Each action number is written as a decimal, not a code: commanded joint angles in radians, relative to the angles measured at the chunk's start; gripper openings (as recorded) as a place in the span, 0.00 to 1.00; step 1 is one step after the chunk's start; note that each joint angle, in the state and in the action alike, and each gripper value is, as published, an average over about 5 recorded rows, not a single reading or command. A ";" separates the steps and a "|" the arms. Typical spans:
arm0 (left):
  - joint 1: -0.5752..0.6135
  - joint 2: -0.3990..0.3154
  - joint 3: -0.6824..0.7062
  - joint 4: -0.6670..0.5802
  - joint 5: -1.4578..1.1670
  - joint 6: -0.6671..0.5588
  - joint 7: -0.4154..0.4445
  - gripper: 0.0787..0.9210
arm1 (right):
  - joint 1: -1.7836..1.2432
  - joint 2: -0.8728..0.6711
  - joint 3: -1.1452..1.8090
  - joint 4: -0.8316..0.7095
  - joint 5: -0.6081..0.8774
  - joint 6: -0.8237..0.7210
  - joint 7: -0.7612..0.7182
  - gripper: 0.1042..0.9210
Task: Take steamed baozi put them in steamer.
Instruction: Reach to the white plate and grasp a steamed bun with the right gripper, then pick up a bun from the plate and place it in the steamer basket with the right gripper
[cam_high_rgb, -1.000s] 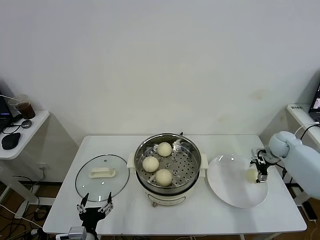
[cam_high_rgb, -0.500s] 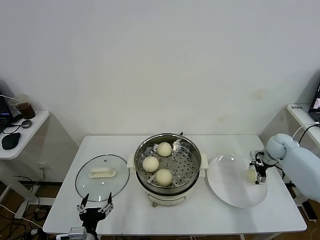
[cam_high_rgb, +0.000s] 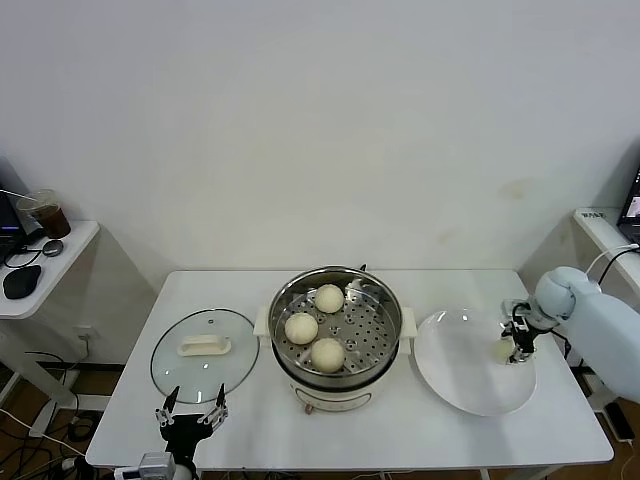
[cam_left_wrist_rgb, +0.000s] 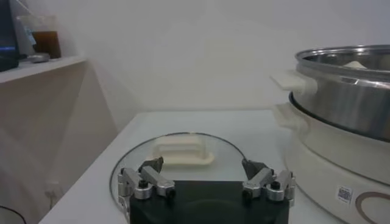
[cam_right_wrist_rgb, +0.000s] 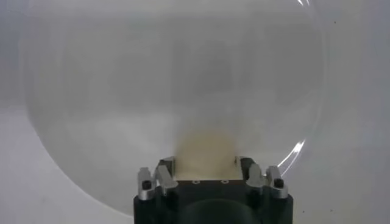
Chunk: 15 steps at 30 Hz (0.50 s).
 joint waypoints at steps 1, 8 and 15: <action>-0.002 -0.001 0.005 -0.001 0.019 -0.001 -0.001 0.88 | 0.112 -0.037 -0.112 0.073 0.129 -0.048 -0.008 0.55; -0.010 -0.006 0.017 -0.014 0.040 -0.002 -0.009 0.88 | 0.426 -0.055 -0.379 0.243 0.360 -0.165 -0.047 0.55; -0.013 -0.001 0.025 -0.040 0.050 -0.003 -0.020 0.88 | 0.768 0.067 -0.661 0.321 0.593 -0.254 -0.043 0.55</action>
